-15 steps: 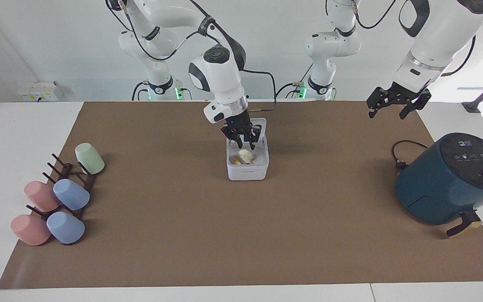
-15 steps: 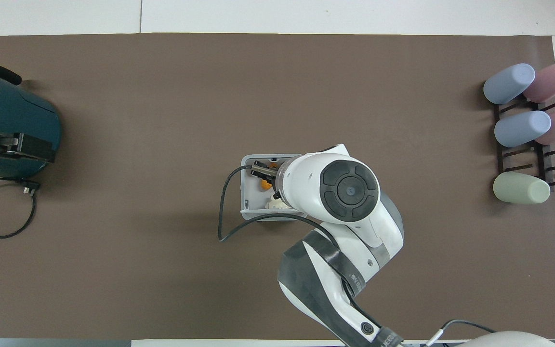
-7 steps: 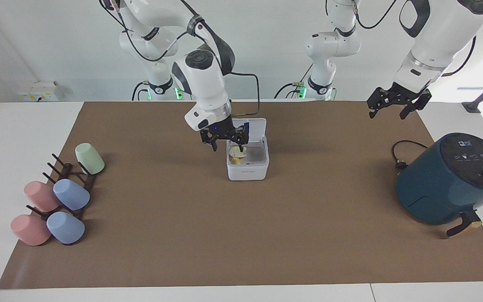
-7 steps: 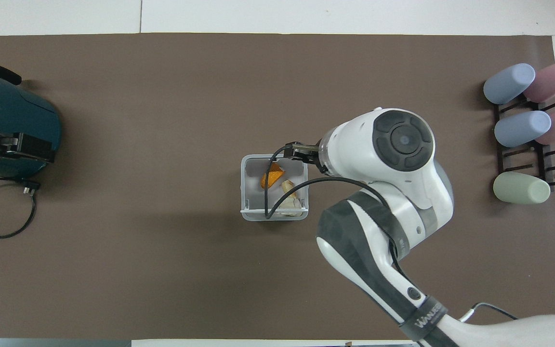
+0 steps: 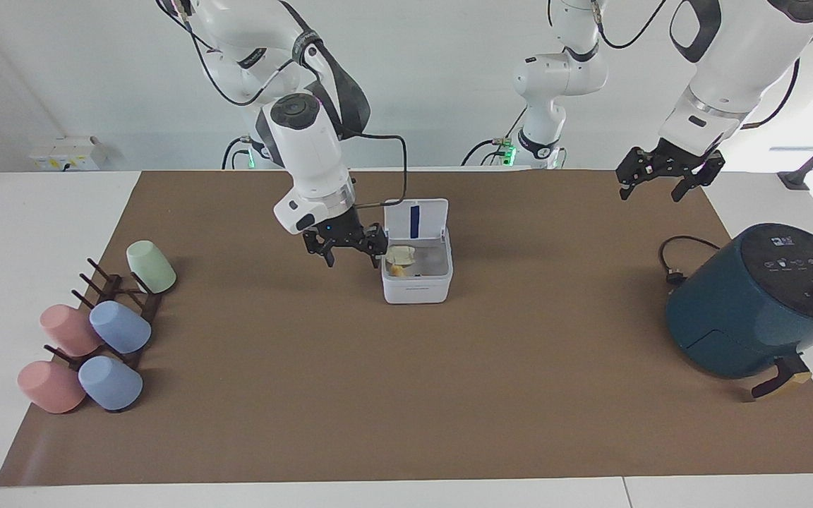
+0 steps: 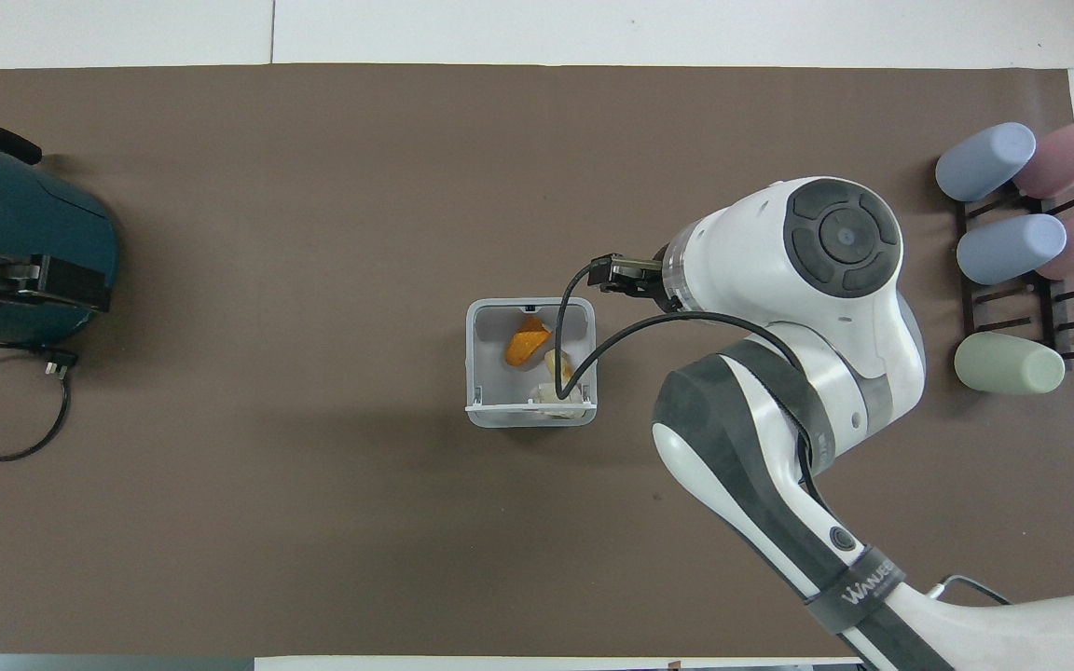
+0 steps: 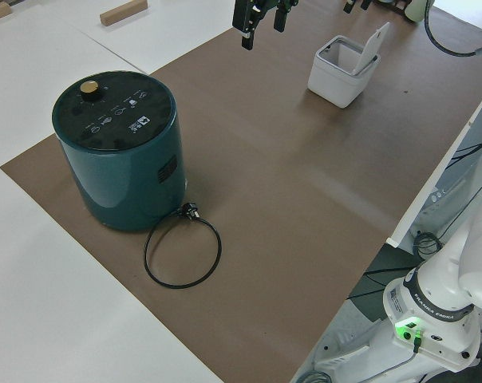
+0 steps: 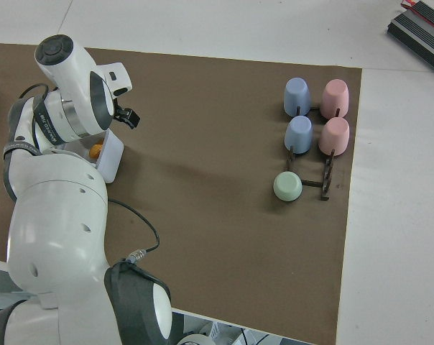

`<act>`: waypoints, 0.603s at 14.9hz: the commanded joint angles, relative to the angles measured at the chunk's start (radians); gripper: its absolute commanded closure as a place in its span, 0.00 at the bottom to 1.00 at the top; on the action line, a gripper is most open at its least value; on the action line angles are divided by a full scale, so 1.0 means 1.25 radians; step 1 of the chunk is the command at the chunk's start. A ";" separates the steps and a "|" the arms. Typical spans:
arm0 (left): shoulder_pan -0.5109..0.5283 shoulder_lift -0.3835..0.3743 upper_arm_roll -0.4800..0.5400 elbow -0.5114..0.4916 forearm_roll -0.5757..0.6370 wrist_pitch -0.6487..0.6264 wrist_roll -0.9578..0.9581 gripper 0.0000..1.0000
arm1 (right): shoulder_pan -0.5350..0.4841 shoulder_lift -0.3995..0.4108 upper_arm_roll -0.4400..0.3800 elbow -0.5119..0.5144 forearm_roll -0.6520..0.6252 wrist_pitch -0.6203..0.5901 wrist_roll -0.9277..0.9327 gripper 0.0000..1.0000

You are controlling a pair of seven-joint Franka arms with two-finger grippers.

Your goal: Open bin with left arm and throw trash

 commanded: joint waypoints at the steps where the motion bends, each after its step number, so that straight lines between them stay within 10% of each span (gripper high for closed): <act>1: -0.010 -0.005 0.002 -0.011 0.003 0.016 0.004 0.00 | -0.004 -0.001 0.005 0.010 -0.022 -0.011 -0.006 0.00; 9: -0.009 -0.005 0.005 -0.011 -0.025 0.017 0.004 0.00 | 0.035 0.001 -0.090 0.049 -0.059 -0.018 -0.076 0.00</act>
